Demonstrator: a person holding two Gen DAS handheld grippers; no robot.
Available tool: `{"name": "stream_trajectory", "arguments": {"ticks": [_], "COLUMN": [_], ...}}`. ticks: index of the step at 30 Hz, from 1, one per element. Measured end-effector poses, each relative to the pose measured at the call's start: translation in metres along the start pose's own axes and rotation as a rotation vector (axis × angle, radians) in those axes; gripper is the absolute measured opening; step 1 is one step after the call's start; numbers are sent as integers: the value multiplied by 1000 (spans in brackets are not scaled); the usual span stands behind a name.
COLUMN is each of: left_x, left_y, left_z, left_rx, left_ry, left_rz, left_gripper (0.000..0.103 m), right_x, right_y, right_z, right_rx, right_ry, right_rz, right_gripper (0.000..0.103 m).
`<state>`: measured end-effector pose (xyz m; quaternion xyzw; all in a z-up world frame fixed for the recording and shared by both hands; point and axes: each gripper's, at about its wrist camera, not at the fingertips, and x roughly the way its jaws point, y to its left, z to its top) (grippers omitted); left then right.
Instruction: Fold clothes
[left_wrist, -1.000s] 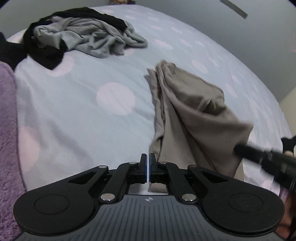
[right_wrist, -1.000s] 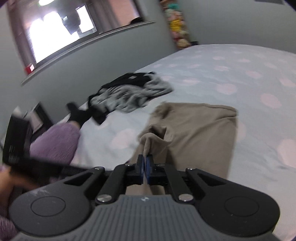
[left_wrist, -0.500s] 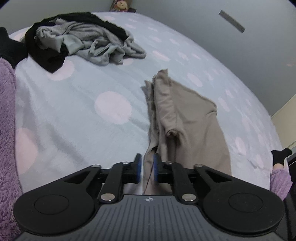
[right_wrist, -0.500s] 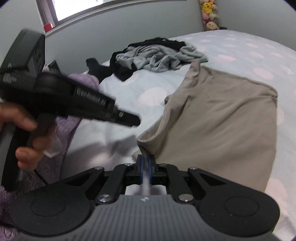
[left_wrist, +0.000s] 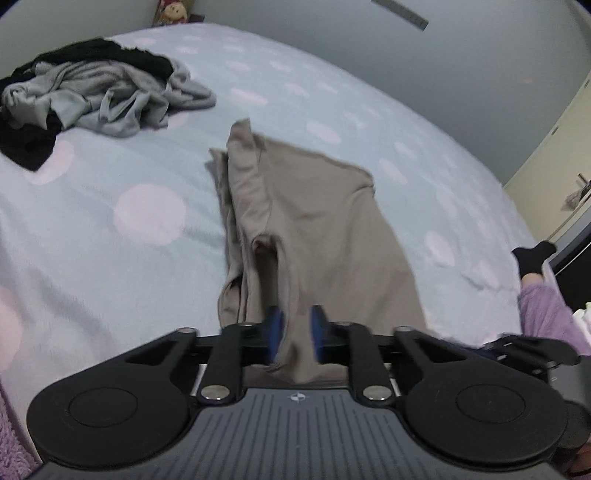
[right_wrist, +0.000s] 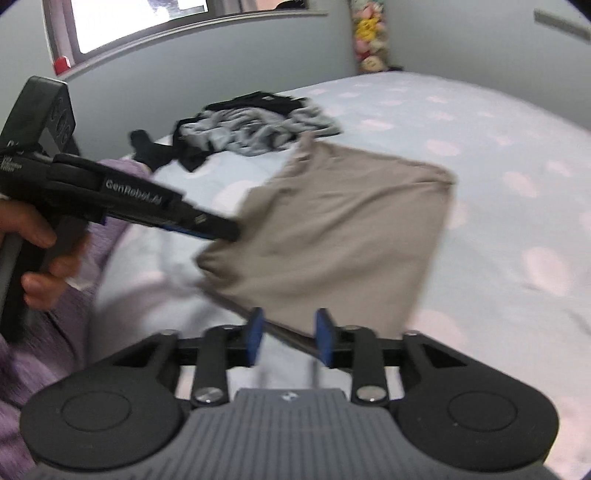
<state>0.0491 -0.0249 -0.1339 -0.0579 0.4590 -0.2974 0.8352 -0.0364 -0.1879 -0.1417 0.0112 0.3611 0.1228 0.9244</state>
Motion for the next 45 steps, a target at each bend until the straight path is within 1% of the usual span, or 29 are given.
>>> {"name": "stream_trajectory", "arguments": {"ticks": [1, 2, 3, 4, 5, 6, 7, 12, 14, 16, 17, 20, 22, 24, 26, 28, 33, 34, 36, 37, 45], "left_x": [2, 5, 6, 8, 10, 11, 13, 20, 20, 17, 15, 4, -7, -17, -23, -21, 2, 9, 22, 29, 80], "left_y": [2, 3, 6, 9, 12, 15, 18, 31, 33, 34, 33, 23, 19, 19, 19, 16, 5, 4, 4, 6, 31], "left_z": [0, -1, -1, -2, -3, -4, -5, -9, -11, -12, -12, -10, -7, -1, 8, 21, 60, 68, 81, 87, 122], "left_rx": [-6, -14, -25, -37, -49, -61, -74, -150, -170, -178, -178, -147, -137, -144, -151, -135, -71, -58, -41, -34, -26], "left_ry": [11, 22, 33, 45, 58, 70, 83, 125, 130, 129, 127, 104, 58, 8, -37, -59, -95, -102, -111, -115, -118], "left_rz": [14, 27, 38, 50, 61, 69, 76, 72, 69, 66, 68, 105, 124, 110, 88, 90, 94, 94, 103, 108, 120], "left_gripper": [2, 2, 1, 1, 1, 1, 1, 1, 2, 2, 2, 3, 14, 18, 19, 22, 23, 25, 28, 28, 28], "right_x": [-4, -5, -4, -2, 0, 2, 5, 16, 21, 21, 20, 13, 5, -2, -6, -5, 1, 4, 10, 15, 66], "right_y": [-6, -13, -19, -22, -25, -29, -32, -50, -57, -57, -56, -54, -55, -61, -68, -77, -98, -102, -109, -113, -146], "right_z": [-3, -6, -9, -10, -12, -13, -15, -23, -26, -27, -27, -27, -26, -22, -16, -5, 26, 32, 46, 52, 102], "right_rx": [10, 38, 65, 83, 101, 119, 137, 228, 264, 263, 262, 260, 263, 286, 307, 312, 317, 307, 287, 277, 233], "right_ry": [-7, -12, -10, -3, 3, 10, 16, 50, 63, 77, 81, 83, 70, 44, 20, 6, -28, -34, -44, -46, -56], "right_rz": [-27, -52, -60, -57, -54, -50, -47, -30, -23, -25, -28, -45, -62, -77, -86, -87, -88, -88, -87, -88, -78], "right_gripper": [38, 37, 37, 34, 24, 17, 14, 14, 12, 11, 11, 11, 12, 16, 16, 16, 16, 17, 23, 30, 31]}}
